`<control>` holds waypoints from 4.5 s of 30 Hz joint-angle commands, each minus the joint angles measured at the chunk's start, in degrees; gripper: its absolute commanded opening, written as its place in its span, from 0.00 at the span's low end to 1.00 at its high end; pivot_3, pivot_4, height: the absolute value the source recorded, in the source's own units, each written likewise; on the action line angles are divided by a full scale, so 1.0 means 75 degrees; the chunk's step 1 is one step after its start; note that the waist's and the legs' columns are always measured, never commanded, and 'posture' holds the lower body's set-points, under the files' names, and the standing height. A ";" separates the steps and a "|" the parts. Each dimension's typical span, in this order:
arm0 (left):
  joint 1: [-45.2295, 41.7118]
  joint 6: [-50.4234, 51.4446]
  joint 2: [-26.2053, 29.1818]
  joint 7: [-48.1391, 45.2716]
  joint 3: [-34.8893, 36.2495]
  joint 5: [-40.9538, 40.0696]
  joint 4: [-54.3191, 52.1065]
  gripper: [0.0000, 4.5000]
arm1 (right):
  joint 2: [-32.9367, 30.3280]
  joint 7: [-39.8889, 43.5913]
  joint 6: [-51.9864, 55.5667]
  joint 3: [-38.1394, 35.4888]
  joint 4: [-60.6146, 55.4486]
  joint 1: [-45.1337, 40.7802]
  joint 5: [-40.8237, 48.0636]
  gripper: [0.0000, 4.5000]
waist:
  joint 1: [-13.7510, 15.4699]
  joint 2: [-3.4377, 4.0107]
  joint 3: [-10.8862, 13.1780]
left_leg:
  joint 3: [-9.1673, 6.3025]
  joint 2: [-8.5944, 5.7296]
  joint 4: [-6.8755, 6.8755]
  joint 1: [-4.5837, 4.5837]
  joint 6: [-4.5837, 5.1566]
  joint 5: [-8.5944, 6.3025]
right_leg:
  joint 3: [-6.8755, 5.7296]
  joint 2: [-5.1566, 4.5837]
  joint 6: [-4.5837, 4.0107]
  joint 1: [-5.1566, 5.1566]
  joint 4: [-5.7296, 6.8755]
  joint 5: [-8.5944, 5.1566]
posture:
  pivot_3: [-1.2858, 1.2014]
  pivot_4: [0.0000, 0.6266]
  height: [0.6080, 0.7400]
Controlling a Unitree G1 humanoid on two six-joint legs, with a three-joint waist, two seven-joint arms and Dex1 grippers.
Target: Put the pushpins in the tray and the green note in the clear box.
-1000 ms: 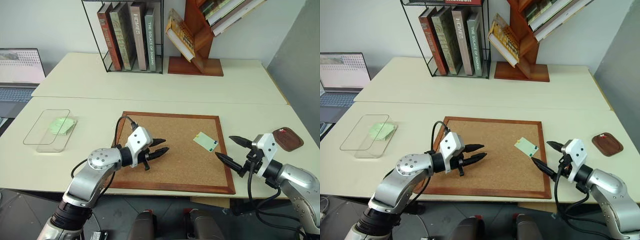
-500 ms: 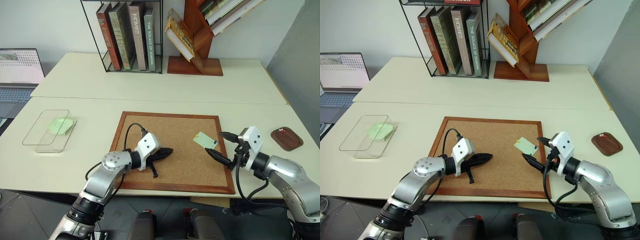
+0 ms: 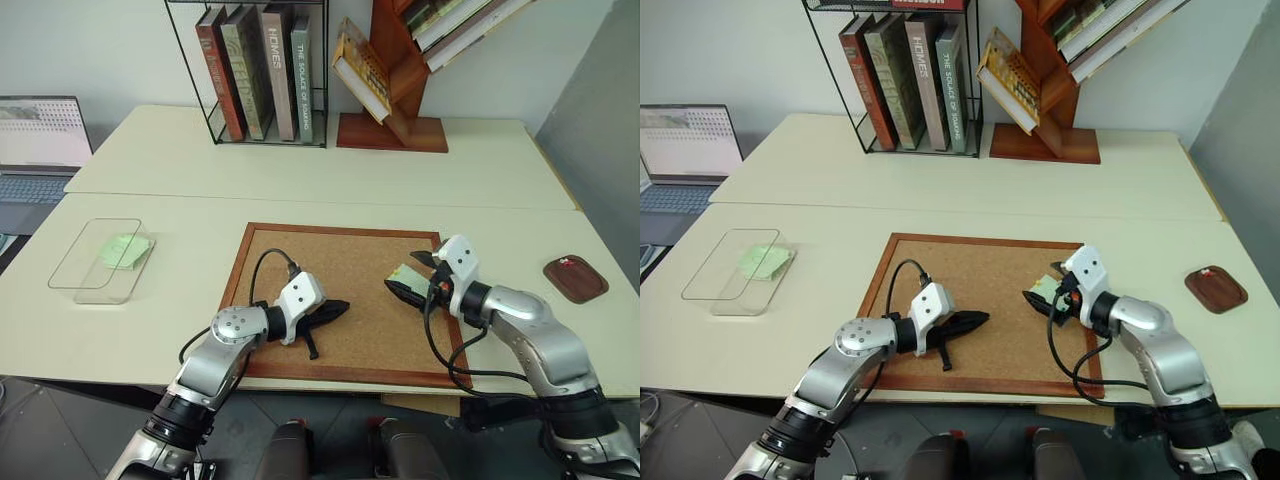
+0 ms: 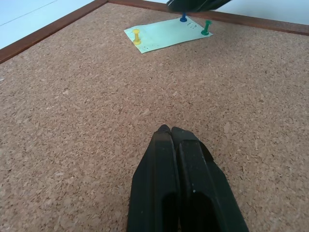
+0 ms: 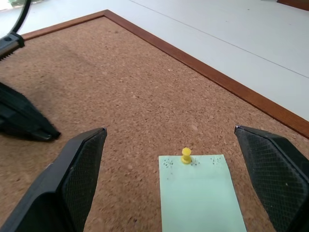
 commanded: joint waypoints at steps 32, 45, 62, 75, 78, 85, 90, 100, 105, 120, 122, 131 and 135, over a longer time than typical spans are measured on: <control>0.0389 -0.0055 0.0123 0.0298 0.0096 0.0306 -0.0324 0.00 | 0.0495 -0.0227 -0.0675 0.0310 0.0976 -0.0567 -0.1454 0.01 | -0.0016 0.0002 -0.0001 | 0.0002 0.0004 -0.0001 0.0006 0.0000 0.0000 | 0.0002 0.0001 0.0000 -0.0001 0.0008 0.0001 | 0.52 0.24 1.00; 0.0420 -0.0123 0.0153 0.0286 0.0030 0.0337 -0.0231 0.00 | 0.0609 -0.0060 -0.0880 0.0323 0.0087 -0.0332 -0.1242 0.01 | -0.0023 0.0002 0.0000 | 0.0003 0.0005 -0.0007 0.0001 0.0000 0.0000 | 0.0003 0.0002 -0.0001 -0.0008 0.0005 0.0000 | 0.52 0.24 1.00; 0.0463 -0.0194 0.0248 0.0153 -0.0033 0.0358 -0.0259 0.00 | -0.0594 -0.0048 0.0126 -0.1886 -0.0986 0.0519 -0.0450 0.01 | -0.0004 0.0001 -0.0001 | 0.0003 0.0001 -0.0006 -0.0004 0.0000 0.0000 | 0.0002 -0.0002 -0.0001 -0.0006 -0.0005 0.0000 | 0.52 0.24 1.00; 0.0281 -0.0485 0.0236 -0.0027 -0.0085 0.0486 0.0005 0.00 | -0.2412 -0.1445 -0.1316 -0.3304 0.1572 0.1588 -0.2305 0.01 | -0.0016 0.0032 -0.0018 | 0.0021 0.0002 -0.0010 0.0013 0.0001 0.0000 | 0.0014 0.0001 -0.0003 0.0001 -0.0001 -0.0002 | 0.52 0.24 1.00; 0.0272 -0.0507 0.0209 -0.0033 -0.0084 0.0510 0.0015 0.00 | -0.2382 -0.1565 -0.1522 -0.3161 0.2052 0.1455 -0.2467 0.01 | -0.0017 0.0042 -0.0024 | 0.0020 0.0001 -0.0008 0.0017 0.0001 0.0000 | 0.0014 0.0002 -0.0003 0.0004 0.0000 -0.0002 | 0.52 0.24 1.00; 0.0342 -0.0520 0.0203 -0.0006 -0.0062 0.0577 -0.0053 0.00 | -0.2299 -0.1932 -0.1913 -0.2754 0.3502 0.0680 -0.2810 0.01 | -0.0016 0.0051 -0.0029 | 0.0030 -0.0010 -0.0008 0.0018 0.0001 0.0000 | 0.0018 0.0003 0.0000 0.0007 -0.0004 -0.0001 | 0.52 0.24 1.00; 0.0410 -0.0526 0.0200 0.0040 -0.0059 0.0599 -0.0114 0.00 | -0.2323 -0.2051 -0.2007 -0.2617 0.4282 0.0278 -0.2856 0.11 | -0.0011 0.0053 -0.0030 | 0.0028 -0.0009 -0.0009 0.0014 0.0001 0.0000 | 0.0019 0.0003 0.0001 0.0007 -0.0006 0.0000 | 0.52 0.24 1.00; 0.0461 -0.0549 0.0171 0.0128 -0.0061 0.0604 -0.0132 0.00 | -0.2287 -0.1931 -0.1768 -0.2757 0.4530 0.0050 -0.2592 0.56 | -0.0020 0.0055 -0.0032 | 0.0026 -0.0003 -0.0009 0.0019 0.0001 0.0000 | 0.0019 0.0004 0.0003 0.0009 -0.0004 0.0001 | 0.52 0.24 1.00; 0.0451 -0.0571 0.0160 0.0150 -0.0086 0.0607 -0.0123 0.00 | -0.2325 -0.1928 -0.1481 -0.3082 0.4311 0.0038 -0.2288 0.81 | -0.0019 0.0055 -0.0032 | 0.0027 -0.0003 -0.0008 0.0019 0.0001 0.0000 | 0.0020 0.0004 0.0004 0.0010 -0.0004 0.0001 | 0.52 0.24 1.00; 0.0357 -0.0639 0.0091 0.0124 -0.0121 0.0650 -0.0037 0.00 | -0.2490 -0.1187 -0.0334 -0.4216 0.2943 0.0319 -0.0924 0.84 | -0.0008 0.0061 -0.0035 | 0.0028 -0.0010 -0.0008 0.0016 0.0001 0.0000 | 0.0020 0.0004 0.0006 0.0009 -0.0005 0.0002 | 0.52 0.24 1.00; 0.0352 -0.0654 0.0103 0.0103 -0.0113 0.0652 -0.0023 0.00 | -0.2372 -0.0639 -0.0571 -0.4182 0.2376 0.0570 -0.0524 0.84 | -0.0007 0.0062 -0.0035 | 0.0026 -0.0009 -0.0008 0.0015 0.0001 0.0000 | 0.0019 0.0004 0.0006 0.0010 -0.0005 0.0002 | 0.52 0.24 1.00; 0.0333 -0.0628 0.0121 0.0068 -0.0119 0.0664 -0.0032 0.00 | -0.1137 0.0243 -0.0513 -0.2890 -0.0396 0.1568 0.0501 0.84 | -0.0007 0.0063 -0.0035 | 0.0011 0.0000 -0.0006 0.0013 0.0001 0.0000 | 0.0009 0.0003 0.0006 0.0010 -0.0007 0.0002 | 0.52 0.24 1.00; 0.0333 -0.0624 0.0140 0.0044 -0.0105 0.0672 -0.0043 0.00 | -0.0669 0.0154 -0.0430 -0.2197 -0.0533 0.1525 0.0429 0.84 | -0.0007 0.0063 -0.0035 | 0.0013 -0.0002 -0.0005 0.0013 0.0001 0.0000 | 0.0010 0.0002 0.0005 0.0010 -0.0009 0.0001 | 0.52 0.24 1.00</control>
